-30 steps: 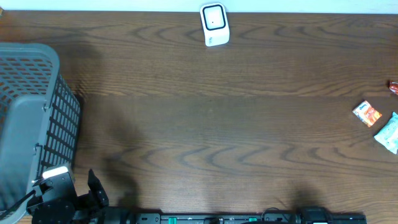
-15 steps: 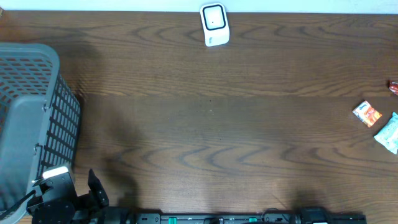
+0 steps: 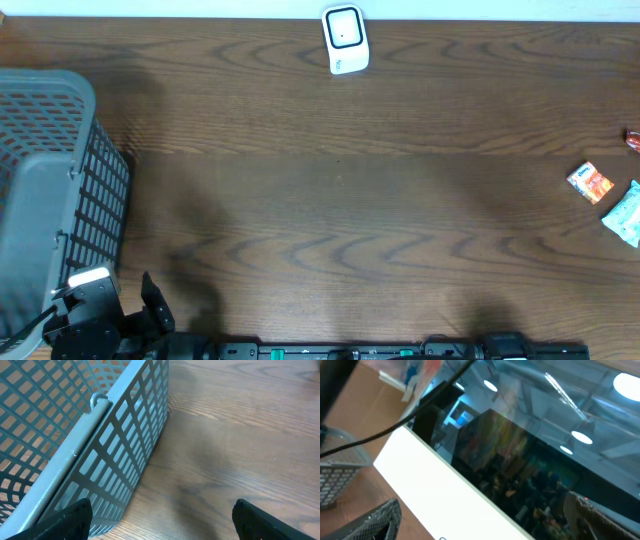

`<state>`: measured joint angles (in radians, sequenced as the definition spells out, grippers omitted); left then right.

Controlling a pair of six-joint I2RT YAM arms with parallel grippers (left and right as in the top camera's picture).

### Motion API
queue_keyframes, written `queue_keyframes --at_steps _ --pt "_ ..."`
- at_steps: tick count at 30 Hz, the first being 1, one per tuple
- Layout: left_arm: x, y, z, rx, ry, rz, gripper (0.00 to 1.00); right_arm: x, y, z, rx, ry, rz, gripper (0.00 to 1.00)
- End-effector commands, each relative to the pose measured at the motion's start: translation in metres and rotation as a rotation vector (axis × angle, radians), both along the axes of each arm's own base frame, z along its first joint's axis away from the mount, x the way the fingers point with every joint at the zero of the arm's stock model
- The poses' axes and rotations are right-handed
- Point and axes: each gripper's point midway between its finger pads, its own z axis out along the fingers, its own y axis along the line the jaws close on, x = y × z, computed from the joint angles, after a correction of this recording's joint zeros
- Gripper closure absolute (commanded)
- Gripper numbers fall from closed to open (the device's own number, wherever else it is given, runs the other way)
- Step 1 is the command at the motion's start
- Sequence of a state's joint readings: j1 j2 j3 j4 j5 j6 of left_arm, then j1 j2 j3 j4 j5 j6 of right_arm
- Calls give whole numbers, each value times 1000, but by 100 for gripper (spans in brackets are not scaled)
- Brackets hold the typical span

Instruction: Scan the item barcode

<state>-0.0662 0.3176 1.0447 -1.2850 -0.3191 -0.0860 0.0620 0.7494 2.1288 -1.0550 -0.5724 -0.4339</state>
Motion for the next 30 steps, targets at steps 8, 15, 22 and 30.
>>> queue_keyframes --at_steps 8,15,22,30 --pt "-1 1 0 -3 -4 7 10 43 8 -59 17 -25 44 1" --pt "-1 1 0 -3 -4 7 10 59 10 -121 15 -39 48 1" --pt "-1 1 0 -3 -4 7 10 87 8 -173 24 -51 27 1" --pt "-1 1 0 -3 -4 7 10 123 2 -230 39 -131 -23 1"
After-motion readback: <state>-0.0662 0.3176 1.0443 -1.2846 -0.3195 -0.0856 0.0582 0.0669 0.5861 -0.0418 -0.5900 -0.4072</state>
